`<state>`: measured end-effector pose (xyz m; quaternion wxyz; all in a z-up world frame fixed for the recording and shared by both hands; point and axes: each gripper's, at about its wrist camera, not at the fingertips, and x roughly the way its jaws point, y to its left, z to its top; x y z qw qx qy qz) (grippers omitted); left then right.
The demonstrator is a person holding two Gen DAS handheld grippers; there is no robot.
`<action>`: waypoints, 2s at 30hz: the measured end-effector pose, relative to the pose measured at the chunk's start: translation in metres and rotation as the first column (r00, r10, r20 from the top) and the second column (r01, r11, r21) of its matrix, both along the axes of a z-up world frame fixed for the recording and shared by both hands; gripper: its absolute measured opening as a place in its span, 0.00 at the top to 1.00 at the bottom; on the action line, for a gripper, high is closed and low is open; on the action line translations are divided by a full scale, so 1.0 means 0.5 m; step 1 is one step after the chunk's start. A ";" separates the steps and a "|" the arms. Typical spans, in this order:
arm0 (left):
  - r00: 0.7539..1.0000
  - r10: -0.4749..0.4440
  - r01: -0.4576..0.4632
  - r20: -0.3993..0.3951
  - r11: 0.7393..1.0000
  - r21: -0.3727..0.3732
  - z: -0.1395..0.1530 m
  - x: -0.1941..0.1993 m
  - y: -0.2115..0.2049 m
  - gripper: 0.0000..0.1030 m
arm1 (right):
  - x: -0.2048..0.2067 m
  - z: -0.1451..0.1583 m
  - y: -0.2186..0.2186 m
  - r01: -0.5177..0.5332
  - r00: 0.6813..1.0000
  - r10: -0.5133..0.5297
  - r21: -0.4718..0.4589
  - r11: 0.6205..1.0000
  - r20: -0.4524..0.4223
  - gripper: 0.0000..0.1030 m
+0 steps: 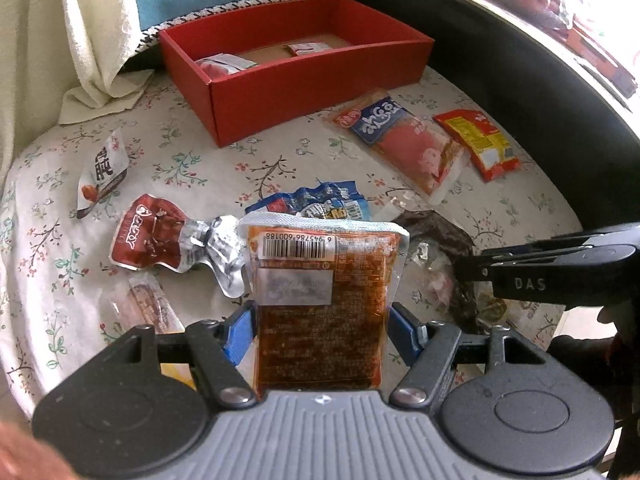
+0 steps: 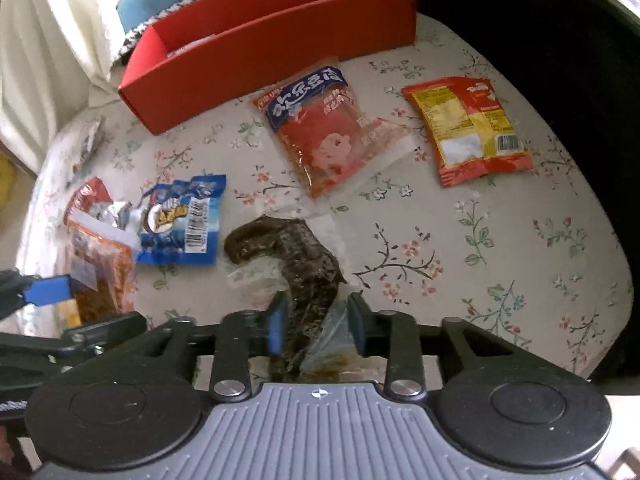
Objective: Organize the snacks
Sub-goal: 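Grasp and lift the dark brown snack with right tool while left holds packet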
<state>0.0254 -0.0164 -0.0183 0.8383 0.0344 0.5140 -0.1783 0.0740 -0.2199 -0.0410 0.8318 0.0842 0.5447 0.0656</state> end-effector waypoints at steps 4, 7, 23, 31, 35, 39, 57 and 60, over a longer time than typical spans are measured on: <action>1.000 -0.010 0.010 0.001 1.000 0.004 -0.001 -0.001 -0.004 0.40 | -0.024 0.005 0.026 -0.080 0.997 0.080 -0.064 0.995 -0.006 0.20; 1.000 -0.012 0.012 -0.006 1.000 -0.015 0.002 -0.002 0.003 0.40 | -0.038 -0.014 0.037 -0.129 0.991 0.126 -0.085 0.988 -0.039 0.19; 1.000 -0.012 0.011 -0.010 0.995 -0.097 0.023 -0.008 0.026 0.40 | -0.067 0.007 0.024 -0.124 0.991 0.123 -0.027 0.992 -0.045 0.25; 1.000 0.005 -0.004 0.010 0.990 -0.139 0.034 -0.006 0.033 0.40 | -0.058 0.032 -0.049 0.030 1.000 -0.030 0.305 0.952 -0.005 0.25; 1.000 0.027 -0.025 0.011 0.987 -0.161 0.038 -0.001 0.038 0.40 | -0.055 0.029 -0.067 0.069 0.998 -0.066 0.422 0.904 -0.021 0.25; 0.999 0.041 -0.039 0.009 0.984 -0.174 0.039 0.004 0.041 0.40 | -0.049 0.020 -0.082 0.101 0.995 -0.091 0.516 0.850 -0.045 0.25; 0.995 0.093 -0.082 0.027 0.957 -0.279 0.060 0.017 0.058 0.40 | -0.051 0.036 -0.103 0.115 0.989 -0.145 0.712 0.693 -0.018 0.25; 0.994 0.099 -0.083 0.038 0.949 -0.304 0.067 0.016 0.061 0.40 | -0.049 0.043 -0.104 0.108 0.988 -0.154 0.721 0.684 -0.002 0.25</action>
